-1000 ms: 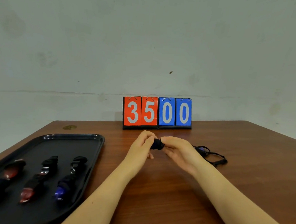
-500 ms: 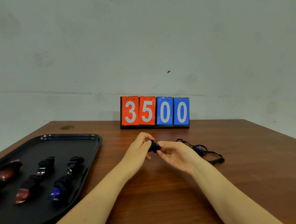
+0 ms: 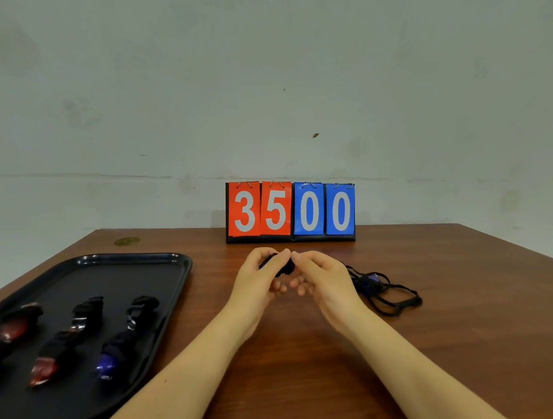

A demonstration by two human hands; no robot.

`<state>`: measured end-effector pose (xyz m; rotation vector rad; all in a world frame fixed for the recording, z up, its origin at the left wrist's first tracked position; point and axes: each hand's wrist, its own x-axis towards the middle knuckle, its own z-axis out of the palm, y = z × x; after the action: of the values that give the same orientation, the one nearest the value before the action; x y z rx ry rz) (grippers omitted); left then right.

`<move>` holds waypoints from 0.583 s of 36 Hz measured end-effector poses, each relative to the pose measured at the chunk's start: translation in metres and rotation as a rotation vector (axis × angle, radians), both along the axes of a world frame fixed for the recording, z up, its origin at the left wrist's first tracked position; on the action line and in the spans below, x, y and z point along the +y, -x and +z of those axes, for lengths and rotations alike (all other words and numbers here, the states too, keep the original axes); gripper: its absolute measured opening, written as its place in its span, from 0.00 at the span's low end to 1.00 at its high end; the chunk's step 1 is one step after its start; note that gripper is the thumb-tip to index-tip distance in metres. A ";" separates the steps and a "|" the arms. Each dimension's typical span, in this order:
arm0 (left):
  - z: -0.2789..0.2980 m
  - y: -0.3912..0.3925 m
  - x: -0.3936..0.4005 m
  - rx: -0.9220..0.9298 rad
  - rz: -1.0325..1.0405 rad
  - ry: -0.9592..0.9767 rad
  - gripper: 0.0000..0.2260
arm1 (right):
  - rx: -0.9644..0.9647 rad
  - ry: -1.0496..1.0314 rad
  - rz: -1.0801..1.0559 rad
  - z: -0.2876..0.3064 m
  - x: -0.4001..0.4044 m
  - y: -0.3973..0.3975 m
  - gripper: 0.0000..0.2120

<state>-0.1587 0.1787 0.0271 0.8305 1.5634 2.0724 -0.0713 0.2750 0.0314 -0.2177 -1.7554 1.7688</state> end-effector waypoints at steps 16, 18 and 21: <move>0.000 0.004 0.001 -0.019 0.041 -0.006 0.06 | -0.032 -0.212 -0.217 -0.003 -0.005 0.005 0.05; 0.001 0.003 0.001 -0.017 0.041 0.002 0.06 | -0.035 -0.250 -0.228 -0.003 -0.005 0.005 0.06; 0.003 0.001 -0.001 -0.110 -0.014 -0.026 0.05 | -0.022 -0.230 -0.215 -0.002 -0.005 0.004 0.07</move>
<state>-0.1592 0.1780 0.0302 0.7218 1.4708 2.0956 -0.0753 0.2703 0.0298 -0.3168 -1.8578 1.4065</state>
